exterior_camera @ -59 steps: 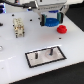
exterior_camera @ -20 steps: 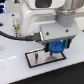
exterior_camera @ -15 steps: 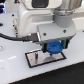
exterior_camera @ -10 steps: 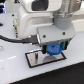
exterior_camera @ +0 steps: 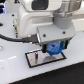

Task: Insert the blue gear onto the right peg, followed by the red gear

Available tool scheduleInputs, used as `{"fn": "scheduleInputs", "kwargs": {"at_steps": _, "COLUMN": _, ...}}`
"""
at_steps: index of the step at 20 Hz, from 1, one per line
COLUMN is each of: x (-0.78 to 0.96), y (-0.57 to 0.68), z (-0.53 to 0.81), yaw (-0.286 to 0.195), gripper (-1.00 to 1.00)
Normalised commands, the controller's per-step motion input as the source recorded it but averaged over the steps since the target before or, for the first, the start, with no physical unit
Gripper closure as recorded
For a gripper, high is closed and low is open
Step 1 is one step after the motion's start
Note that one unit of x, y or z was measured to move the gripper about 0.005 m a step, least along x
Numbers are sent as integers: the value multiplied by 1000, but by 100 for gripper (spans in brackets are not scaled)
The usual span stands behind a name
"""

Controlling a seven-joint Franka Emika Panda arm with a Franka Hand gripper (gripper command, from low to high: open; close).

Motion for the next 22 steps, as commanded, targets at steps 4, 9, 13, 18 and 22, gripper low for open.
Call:
{"fn": "scheduleInputs", "kwargs": {"at_steps": 4, "x": 17, "y": -119, "z": -96, "yaw": 0, "gripper": 100}}
{"fn": "scheduleInputs", "kwargs": {"at_steps": 9, "x": 19, "y": -203, "z": -265, "yaw": 0, "gripper": 100}}
{"fn": "scheduleInputs", "kwargs": {"at_steps": 13, "x": 309, "y": -58, "z": 250, "yaw": 0, "gripper": 100}}
{"fn": "scheduleInputs", "kwargs": {"at_steps": 18, "x": 341, "y": 0, "z": 65, "yaw": 0, "gripper": 100}}
{"fn": "scheduleInputs", "kwargs": {"at_steps": 22, "x": 215, "y": -41, "z": -186, "yaw": 0, "gripper": 100}}
